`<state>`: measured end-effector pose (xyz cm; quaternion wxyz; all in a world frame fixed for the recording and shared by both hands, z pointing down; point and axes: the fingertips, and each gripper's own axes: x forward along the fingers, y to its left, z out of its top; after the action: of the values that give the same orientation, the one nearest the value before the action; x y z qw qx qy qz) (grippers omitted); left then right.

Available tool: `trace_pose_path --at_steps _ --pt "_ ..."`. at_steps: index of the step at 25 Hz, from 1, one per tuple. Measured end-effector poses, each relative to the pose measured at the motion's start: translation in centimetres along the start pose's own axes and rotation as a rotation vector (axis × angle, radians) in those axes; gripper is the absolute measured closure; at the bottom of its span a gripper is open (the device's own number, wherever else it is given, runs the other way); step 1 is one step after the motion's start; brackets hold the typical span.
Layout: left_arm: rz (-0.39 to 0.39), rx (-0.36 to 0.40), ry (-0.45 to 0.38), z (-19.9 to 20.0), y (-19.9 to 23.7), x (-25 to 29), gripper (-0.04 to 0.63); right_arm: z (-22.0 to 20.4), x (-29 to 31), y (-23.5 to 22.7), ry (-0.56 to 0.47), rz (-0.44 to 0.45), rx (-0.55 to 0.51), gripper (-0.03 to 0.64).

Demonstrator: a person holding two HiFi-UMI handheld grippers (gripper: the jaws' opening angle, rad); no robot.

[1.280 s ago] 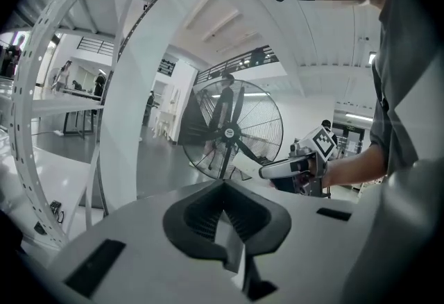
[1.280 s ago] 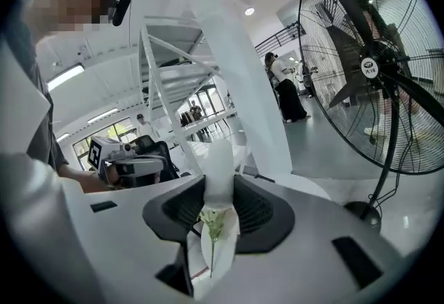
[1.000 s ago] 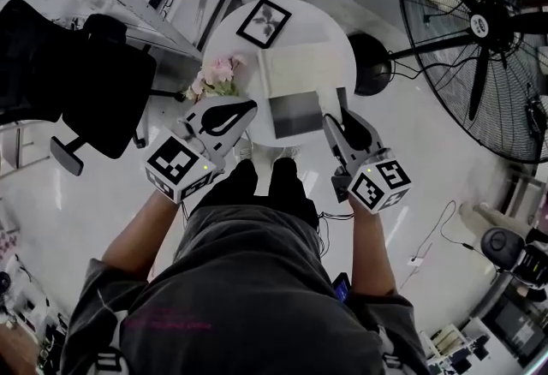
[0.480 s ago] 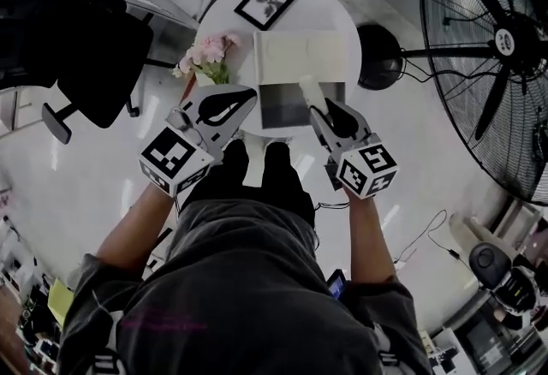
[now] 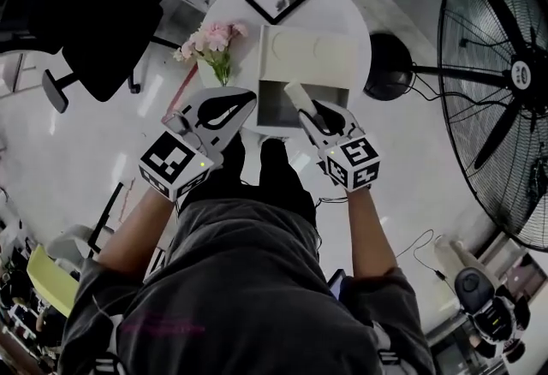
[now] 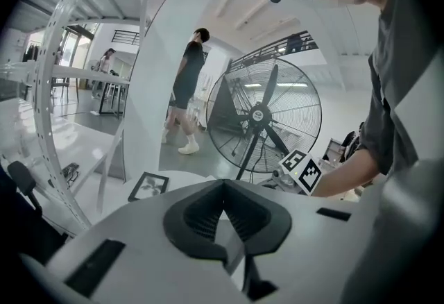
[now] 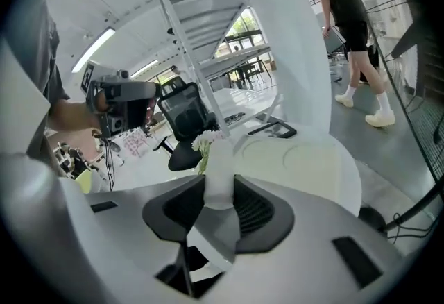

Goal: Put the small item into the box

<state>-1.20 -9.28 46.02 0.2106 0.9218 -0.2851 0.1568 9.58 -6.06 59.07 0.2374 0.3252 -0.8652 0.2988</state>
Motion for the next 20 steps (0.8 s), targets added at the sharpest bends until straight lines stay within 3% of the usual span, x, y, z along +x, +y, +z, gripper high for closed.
trace_pose_path --at_steps 9,20 --pt "0.078 -0.066 0.02 -2.7 1.1 -1.0 0.58 -3.7 4.0 0.2 0.154 0.073 -0.151 0.48" --pt "0.112 -0.11 0.039 -4.7 2.1 -1.4 0.58 -7.0 7.5 -1.0 0.28 0.077 -0.25 0.48"
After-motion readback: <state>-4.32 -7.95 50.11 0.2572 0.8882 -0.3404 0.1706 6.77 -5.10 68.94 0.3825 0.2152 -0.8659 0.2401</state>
